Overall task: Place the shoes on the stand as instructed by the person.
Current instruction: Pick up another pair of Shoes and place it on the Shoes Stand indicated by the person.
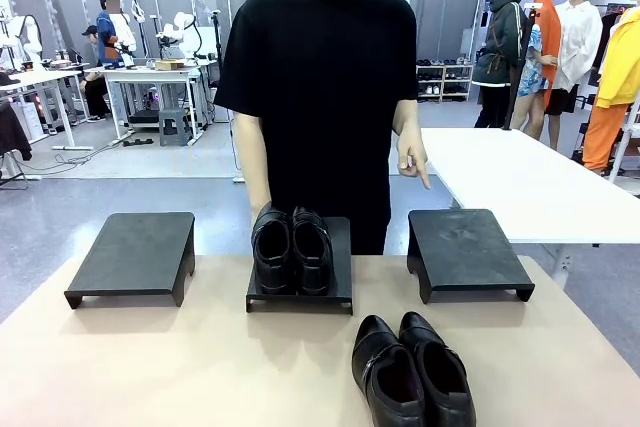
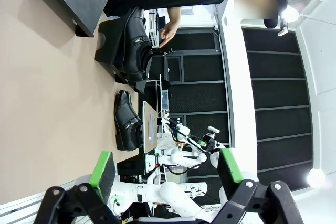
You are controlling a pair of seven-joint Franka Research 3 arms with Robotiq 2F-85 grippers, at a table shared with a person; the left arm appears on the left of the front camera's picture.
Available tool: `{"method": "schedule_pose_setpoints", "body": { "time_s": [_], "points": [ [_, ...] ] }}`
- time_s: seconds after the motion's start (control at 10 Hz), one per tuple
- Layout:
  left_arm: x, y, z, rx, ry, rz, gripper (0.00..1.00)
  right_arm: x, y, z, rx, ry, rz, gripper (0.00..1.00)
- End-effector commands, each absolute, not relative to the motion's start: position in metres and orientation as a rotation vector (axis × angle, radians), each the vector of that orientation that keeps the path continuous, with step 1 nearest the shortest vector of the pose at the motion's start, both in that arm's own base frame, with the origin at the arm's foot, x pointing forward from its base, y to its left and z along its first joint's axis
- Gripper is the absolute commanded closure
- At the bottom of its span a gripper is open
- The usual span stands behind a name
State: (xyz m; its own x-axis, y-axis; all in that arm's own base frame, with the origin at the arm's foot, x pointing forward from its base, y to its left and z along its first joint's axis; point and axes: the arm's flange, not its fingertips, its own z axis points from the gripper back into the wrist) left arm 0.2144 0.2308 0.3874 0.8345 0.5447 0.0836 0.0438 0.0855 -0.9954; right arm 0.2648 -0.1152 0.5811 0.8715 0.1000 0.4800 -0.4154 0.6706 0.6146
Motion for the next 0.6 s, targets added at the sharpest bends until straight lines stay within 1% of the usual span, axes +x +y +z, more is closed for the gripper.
{"method": "schedule_pose_setpoints", "body": {
  "time_s": [0.0, 0.2, 0.5],
  "points": [
    [0.213, 0.231, 0.389, -1.467, -0.505, 0.395, 0.0, 0.281, -0.07, 0.584, 0.684, -0.301, 0.323, 0.0],
    [0.213, 0.231, 0.389, -1.467, -0.505, 0.395, 0.0, 0.292, -0.02, 0.583, 0.619, -0.221, 0.36, 0.0],
    [0.213, 0.231, 0.389, -1.467, -0.505, 0.395, 0.0, 0.281, 0.056, 0.57, 0.505, -0.149, 0.344, 0.0]
  ]
}}
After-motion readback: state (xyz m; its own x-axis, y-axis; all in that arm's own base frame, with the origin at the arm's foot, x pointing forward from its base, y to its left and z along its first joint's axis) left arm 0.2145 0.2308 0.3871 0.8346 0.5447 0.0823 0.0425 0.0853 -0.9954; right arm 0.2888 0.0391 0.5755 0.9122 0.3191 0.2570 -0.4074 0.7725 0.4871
